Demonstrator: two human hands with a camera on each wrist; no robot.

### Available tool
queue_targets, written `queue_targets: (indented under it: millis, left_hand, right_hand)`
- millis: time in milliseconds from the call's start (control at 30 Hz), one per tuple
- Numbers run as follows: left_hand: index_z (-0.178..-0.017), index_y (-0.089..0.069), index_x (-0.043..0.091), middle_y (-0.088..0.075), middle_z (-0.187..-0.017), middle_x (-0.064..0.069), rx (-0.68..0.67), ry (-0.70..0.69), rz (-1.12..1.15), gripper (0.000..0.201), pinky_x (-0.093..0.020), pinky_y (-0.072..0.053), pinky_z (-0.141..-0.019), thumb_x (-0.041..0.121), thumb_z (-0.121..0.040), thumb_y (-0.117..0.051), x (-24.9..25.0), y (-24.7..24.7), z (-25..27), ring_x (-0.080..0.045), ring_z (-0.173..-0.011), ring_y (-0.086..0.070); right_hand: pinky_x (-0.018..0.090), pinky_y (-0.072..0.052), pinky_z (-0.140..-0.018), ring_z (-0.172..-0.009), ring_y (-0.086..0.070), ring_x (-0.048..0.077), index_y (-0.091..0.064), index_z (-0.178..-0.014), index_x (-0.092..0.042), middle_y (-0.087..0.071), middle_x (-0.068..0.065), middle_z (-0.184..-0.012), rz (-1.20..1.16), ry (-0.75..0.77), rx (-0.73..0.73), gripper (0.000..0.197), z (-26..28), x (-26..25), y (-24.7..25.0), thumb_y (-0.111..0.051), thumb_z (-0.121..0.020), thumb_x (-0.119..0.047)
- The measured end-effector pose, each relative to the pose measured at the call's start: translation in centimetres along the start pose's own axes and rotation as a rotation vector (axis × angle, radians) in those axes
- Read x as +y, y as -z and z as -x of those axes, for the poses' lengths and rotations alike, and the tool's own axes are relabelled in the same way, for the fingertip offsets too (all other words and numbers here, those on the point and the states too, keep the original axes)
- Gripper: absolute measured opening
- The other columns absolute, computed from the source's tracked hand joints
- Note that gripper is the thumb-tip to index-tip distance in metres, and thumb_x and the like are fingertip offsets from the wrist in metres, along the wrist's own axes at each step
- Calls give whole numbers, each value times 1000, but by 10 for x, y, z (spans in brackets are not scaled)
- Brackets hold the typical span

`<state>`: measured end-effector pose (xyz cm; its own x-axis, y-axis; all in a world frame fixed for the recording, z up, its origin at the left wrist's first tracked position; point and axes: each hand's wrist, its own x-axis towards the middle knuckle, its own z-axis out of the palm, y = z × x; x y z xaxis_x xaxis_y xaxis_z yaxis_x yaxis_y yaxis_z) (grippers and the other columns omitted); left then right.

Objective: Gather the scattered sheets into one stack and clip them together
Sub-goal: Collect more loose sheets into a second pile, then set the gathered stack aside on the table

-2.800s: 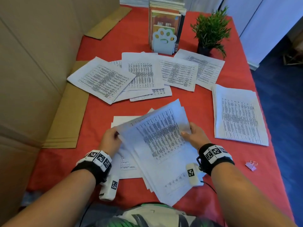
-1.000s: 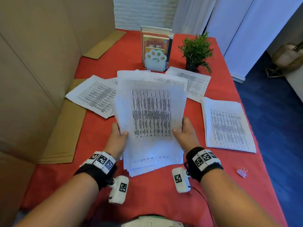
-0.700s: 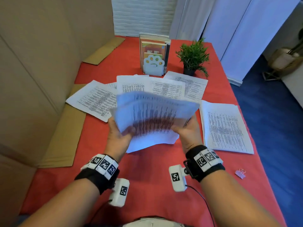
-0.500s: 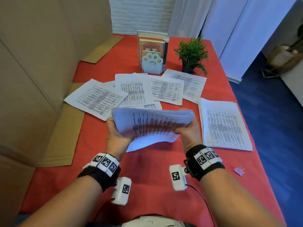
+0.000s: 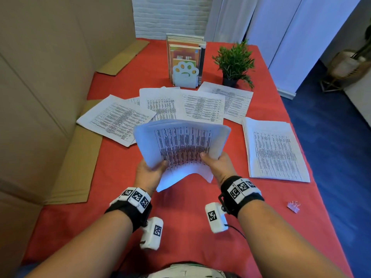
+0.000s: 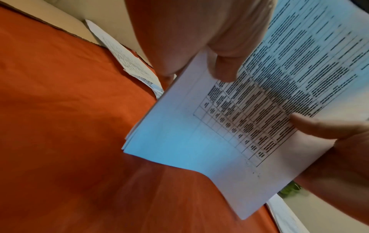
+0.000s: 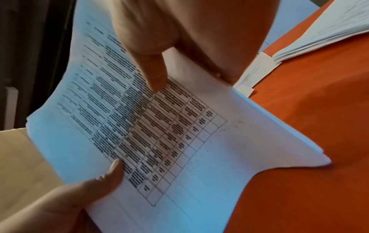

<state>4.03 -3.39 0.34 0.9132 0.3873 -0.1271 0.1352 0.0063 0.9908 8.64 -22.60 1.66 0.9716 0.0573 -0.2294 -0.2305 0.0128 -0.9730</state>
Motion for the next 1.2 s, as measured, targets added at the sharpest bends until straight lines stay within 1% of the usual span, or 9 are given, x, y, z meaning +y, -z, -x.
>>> queue_targets:
  millis: [133,200,433,533,700,833,933,1066,1200]
  left_hand:
    - [-83,-65,22,-71,-68,23,-9,27,-1,29,-27,-51,-78,-7,-79,-65,-4,1,-3,8,-69,-64]
    - [-81,-64,20,-70,-69,16,-10,21,0,28,-26,-49,-75,-7,-79,-65,-3,2,-2,2,-68,-62]
    - [-89,-64,18,-68,-74,16,16,34,8,21,-6,-48,-62,-3,-83,-63,-1,-4,-2,14,-61,-60]
    - [-89,-65,12,-67,-73,13,92,29,-6,12,-15,-49,-62,1,-83,-63,-1,-4,-6,12,-56,-58]
    - [-81,-64,8,-64,-65,7,280,67,11,8,-21,-46,-55,15,-82,-66,10,-8,-17,-8,-56,-57]
    - [-84,-60,11,-62,-73,0,358,160,162,6,-26,-48,-62,16,-85,-63,14,-22,-17,-18,-64,-59]
    - [-98,-60,11,-67,-89,-5,216,212,247,13,-33,-50,-76,19,-88,-60,9,-41,-8,-24,-81,-63]
    - [-121,-50,21,-63,-111,5,-200,302,199,33,-28,-45,-85,30,-90,-57,9,-58,8,-15,-101,-58]
    - [-140,-30,29,-49,-126,4,-193,401,72,57,-38,-38,-92,22,-90,-57,-5,-51,3,-16,-113,-49]
  right_hand:
    - [40,-53,-83,-92,-63,16,-49,-115,-37,-65,-3,-99,41,198,77,51,1,-19,1,-61,-73,-9]
    - [28,-50,-85,-93,-59,4,-39,-118,-45,-59,-9,-104,18,378,111,71,2,-36,4,-54,-74,9]
    - [22,-34,-109,-125,-44,17,-49,-131,-12,-44,5,-127,360,775,112,73,-5,-61,8,-47,-67,23]
    - [31,-39,-103,-109,-53,18,-23,-143,-25,-43,-5,-135,206,614,122,83,-1,-55,5,-53,-76,13]
    - [39,-28,-116,-137,-33,14,-5,-150,-21,-28,10,-151,204,163,239,98,-6,-11,6,-66,-72,-21]
    - [30,-47,-85,-95,-59,15,-22,-141,-24,-57,6,-128,-185,-155,144,77,2,22,3,-65,-78,-13]
    - [38,-50,-75,-86,-65,20,-49,-118,-23,-68,6,-110,-232,-226,96,38,5,24,6,-51,-84,-6]
    - [44,-55,-84,-97,-67,29,-60,-105,-19,-70,10,-106,-99,-148,343,37,-11,25,47,-51,-73,-5]
    - [41,-51,-88,-103,-62,33,-53,-118,-11,-59,24,-124,-41,-229,660,34,-20,15,105,-51,-85,-8]
